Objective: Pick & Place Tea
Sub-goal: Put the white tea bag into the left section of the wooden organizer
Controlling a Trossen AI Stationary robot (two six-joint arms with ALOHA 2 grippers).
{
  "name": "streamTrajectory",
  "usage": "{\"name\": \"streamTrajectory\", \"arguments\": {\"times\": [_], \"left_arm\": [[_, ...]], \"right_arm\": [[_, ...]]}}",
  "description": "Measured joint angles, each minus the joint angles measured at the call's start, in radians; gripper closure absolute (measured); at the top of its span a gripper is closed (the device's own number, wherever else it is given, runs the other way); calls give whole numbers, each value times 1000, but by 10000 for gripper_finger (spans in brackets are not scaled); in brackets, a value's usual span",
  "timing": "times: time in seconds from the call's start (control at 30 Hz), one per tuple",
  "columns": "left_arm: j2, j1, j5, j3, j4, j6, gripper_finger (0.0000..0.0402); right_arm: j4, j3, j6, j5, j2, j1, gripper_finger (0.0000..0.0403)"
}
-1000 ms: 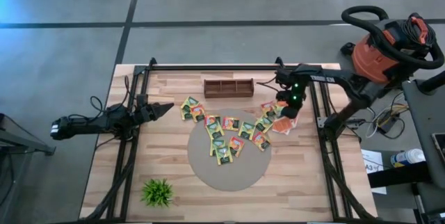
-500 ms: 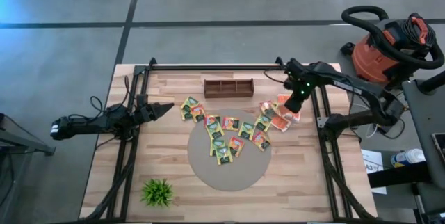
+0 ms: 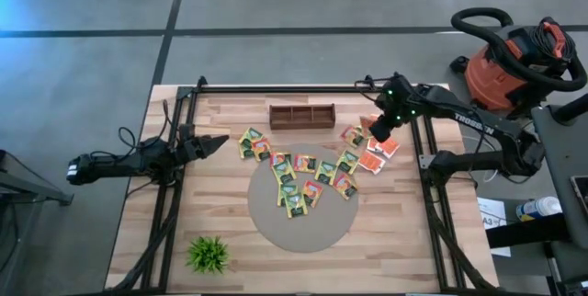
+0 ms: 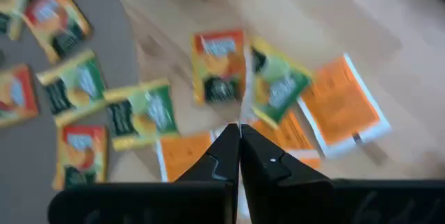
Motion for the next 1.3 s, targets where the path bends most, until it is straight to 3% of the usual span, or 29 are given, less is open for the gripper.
{"name": "streamTrajectory", "arguments": {"times": [0.17, 0.4, 0.63, 0.83, 0.97, 1.13, 1.3], "left_arm": [[4, 0, -17, 0, 1, -124, 310], [101, 6, -79, 5, -2, -343, 309], [239, 29, -116, 82, 17, -301, 286], [337, 44, -184, 132, 34, -181, 242], [389, 46, -183, 156, 33, -204, 237], [456, 63, -127, 166, 44, -307, 236], [521, 167, 89, 166, 150, -520, 236]], "right_arm": [[189, 5, 74, 9, 26, 98, 394], [322, 92, 44, 185, 113, 240, 394], [320, 248, -112, 285, 257, 336, 394], [321, 393, -204, 288, 378, 371, 394], [321, 485, -274, 288, 439, 384, 394], [324, 588, -376, 330, 512, 405, 394], [377, 655, -584, 446, 567, 447, 394]]}}
